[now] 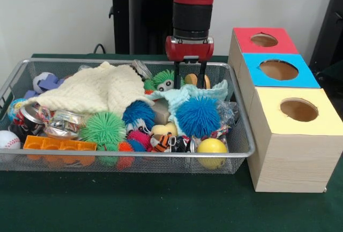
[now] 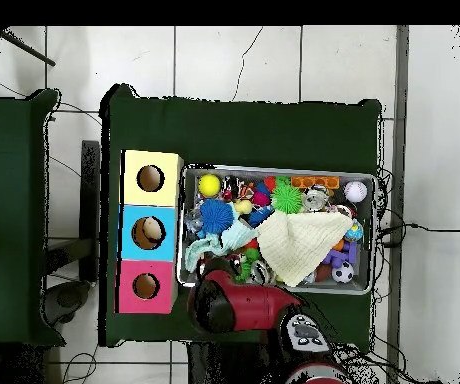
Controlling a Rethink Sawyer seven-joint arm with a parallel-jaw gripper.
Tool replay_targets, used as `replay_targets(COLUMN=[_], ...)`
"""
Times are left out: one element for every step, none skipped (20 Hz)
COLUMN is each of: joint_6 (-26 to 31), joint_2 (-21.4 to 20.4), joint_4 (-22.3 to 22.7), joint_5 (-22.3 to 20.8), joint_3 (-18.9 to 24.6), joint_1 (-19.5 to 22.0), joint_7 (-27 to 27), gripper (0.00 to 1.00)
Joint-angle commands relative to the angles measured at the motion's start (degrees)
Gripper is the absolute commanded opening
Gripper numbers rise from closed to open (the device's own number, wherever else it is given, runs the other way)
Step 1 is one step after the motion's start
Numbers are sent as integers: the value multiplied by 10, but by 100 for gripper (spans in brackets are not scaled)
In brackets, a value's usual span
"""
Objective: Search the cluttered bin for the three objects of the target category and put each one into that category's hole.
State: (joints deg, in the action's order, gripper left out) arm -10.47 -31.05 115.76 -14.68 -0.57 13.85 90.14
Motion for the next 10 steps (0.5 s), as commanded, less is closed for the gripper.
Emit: replay_targets(joint_6=[-76, -71, -63, -55, -53, -58, -67, -74, -78, -85], joint_2=[49, 43, 37, 31, 30, 30, 33, 35, 38, 44], joint_4=[-77, -77, -80, -81, -84, -86, -88, -88, -90, -91], joint_5=[-34, -34, -34, -36, -37, -39, -42, -43, -44, -45], joint_3=[15, 13, 12, 14, 15, 16, 16, 15, 14, 13], joint_1=[21, 19, 18, 18, 19, 20, 21, 21, 21, 21], joint_7=[73, 70, 66, 62, 60, 61, 62, 64, 65, 67], gripper=[100, 100, 100, 100, 100, 100, 100, 100, 100, 100])
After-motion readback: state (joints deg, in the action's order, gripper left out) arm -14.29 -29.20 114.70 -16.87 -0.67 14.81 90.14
